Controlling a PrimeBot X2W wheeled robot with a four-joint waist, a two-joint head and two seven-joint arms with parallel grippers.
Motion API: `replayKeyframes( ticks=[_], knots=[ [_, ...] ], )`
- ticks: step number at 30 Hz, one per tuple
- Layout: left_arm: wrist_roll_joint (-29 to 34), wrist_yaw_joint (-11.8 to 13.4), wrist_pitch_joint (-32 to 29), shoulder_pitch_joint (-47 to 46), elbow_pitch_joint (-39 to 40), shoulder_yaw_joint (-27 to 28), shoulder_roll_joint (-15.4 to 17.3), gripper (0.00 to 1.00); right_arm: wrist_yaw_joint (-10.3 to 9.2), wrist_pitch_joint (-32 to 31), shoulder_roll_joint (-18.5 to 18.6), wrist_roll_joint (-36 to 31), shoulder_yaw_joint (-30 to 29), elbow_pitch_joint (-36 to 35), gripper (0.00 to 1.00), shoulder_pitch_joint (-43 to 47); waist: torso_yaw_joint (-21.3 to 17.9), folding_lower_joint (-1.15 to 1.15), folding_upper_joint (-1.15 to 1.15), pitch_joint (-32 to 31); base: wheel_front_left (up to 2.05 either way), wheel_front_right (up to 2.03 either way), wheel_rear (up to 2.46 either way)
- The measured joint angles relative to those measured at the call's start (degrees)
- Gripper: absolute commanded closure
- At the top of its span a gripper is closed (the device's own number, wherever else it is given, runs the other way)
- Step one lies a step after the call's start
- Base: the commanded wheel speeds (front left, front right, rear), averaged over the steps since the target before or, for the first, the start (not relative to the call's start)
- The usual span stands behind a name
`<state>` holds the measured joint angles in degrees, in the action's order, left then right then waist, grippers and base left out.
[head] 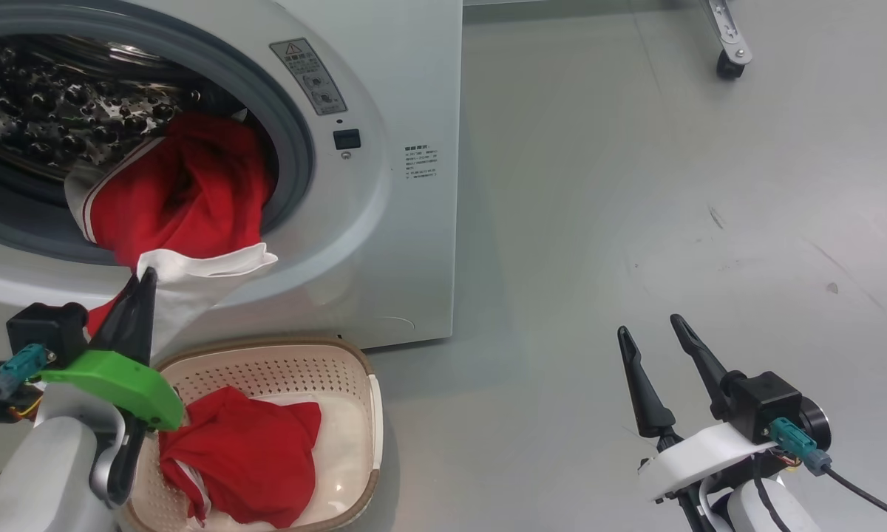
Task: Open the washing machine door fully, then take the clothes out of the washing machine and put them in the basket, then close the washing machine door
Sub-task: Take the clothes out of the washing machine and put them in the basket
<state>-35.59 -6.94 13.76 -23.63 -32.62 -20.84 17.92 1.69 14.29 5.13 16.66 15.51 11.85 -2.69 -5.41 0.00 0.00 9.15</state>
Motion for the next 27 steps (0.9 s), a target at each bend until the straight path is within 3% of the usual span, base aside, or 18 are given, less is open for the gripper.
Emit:
replayKeyframes(
  ticks=[19,27],
  knots=[
    [2.4,0.0,0.4,11.0,4.4,-0.5,1.8,1.00,0.23,0.0,0.5,0.0,0.1,-0.5,0.00,1.0,2.9,0.00,0.00,-1.9,0.00,0.00,0.00],
    [4.0,1.4,0.5,12.1,15.4,3.8,-0.5,1.00,0.24,0.0,0.5,0.1,0.1,-0.5,0.00,1.8,3.4,0.00,0.00,-1.8,0.00,0.00,0.00]
  ],
)
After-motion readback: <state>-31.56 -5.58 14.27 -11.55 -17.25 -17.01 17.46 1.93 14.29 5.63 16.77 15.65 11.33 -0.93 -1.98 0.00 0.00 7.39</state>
